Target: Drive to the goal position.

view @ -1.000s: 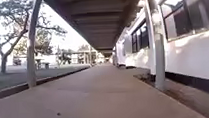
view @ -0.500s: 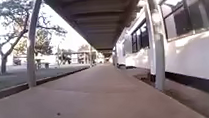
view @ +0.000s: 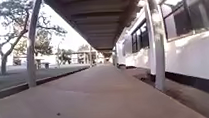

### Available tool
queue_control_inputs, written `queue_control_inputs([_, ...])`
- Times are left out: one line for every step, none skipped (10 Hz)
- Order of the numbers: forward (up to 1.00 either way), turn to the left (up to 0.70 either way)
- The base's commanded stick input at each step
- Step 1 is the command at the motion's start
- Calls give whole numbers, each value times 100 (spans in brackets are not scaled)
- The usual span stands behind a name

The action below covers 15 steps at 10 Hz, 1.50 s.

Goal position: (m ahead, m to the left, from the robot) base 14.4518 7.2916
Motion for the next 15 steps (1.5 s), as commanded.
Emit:
queue_control_inputs([70,0])
queue_control_inputs([70,0])
queue_control_inputs([70,0])
queue_control_inputs([70,0])
queue_control_inputs([70,0])
queue_control_inputs([70,0])
queue_control_inputs([70,0])
queue_control_inputs([70,0])
queue_control_inputs([70,0])
queue_control_inputs([70,0])
queue_control_inputs([70,0])
queue_control_inputs([70,0])
queue_control_inputs([70,0])
queue_control_inputs([70,0])
queue_control_inputs([70,0])
